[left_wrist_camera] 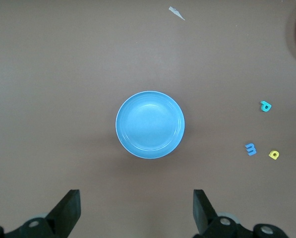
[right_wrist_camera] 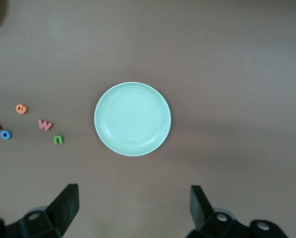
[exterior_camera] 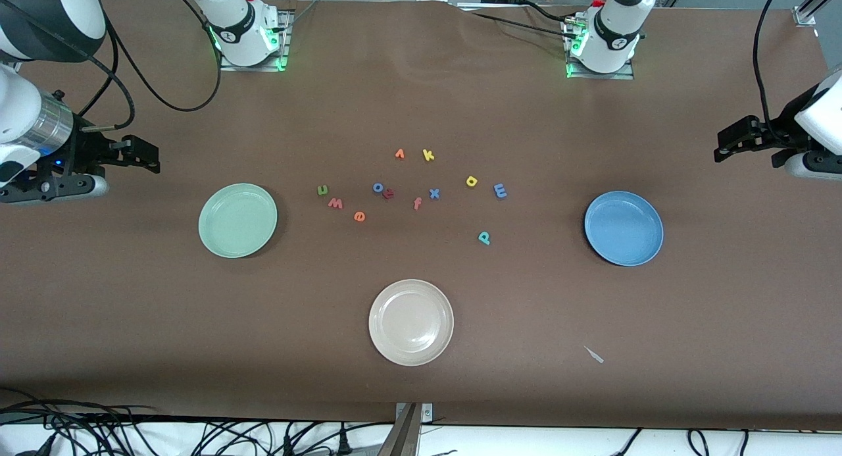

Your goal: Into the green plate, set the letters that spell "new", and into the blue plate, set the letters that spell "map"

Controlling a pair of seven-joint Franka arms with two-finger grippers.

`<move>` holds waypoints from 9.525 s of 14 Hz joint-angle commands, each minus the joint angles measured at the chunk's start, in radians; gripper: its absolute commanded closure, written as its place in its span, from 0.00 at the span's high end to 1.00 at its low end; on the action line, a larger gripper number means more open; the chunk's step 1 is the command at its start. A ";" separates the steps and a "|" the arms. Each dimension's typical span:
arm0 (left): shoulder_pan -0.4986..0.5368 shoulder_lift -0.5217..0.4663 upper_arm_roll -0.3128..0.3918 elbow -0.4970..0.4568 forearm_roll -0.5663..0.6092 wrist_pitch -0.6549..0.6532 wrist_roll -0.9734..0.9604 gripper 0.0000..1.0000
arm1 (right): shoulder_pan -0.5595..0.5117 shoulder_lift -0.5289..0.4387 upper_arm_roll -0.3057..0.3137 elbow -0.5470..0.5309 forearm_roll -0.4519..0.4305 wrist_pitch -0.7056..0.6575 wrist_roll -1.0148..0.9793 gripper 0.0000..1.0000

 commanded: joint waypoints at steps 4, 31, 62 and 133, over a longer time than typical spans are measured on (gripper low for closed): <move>0.007 -0.016 -0.002 -0.020 -0.012 0.033 0.022 1.00 | 0.001 0.000 0.003 0.009 0.000 -0.020 0.007 1.00; 0.007 -0.022 -0.002 -0.037 -0.012 0.036 0.022 1.00 | 0.001 -0.002 0.003 0.003 0.000 -0.018 0.007 1.00; -0.103 0.130 -0.037 0.027 -0.025 0.036 -0.008 1.00 | 0.003 -0.066 0.162 -0.339 0.064 0.272 0.225 1.00; -0.132 0.554 -0.043 -0.113 0.165 0.350 0.109 1.00 | 0.101 0.102 -0.118 -0.729 0.058 0.850 -0.319 0.26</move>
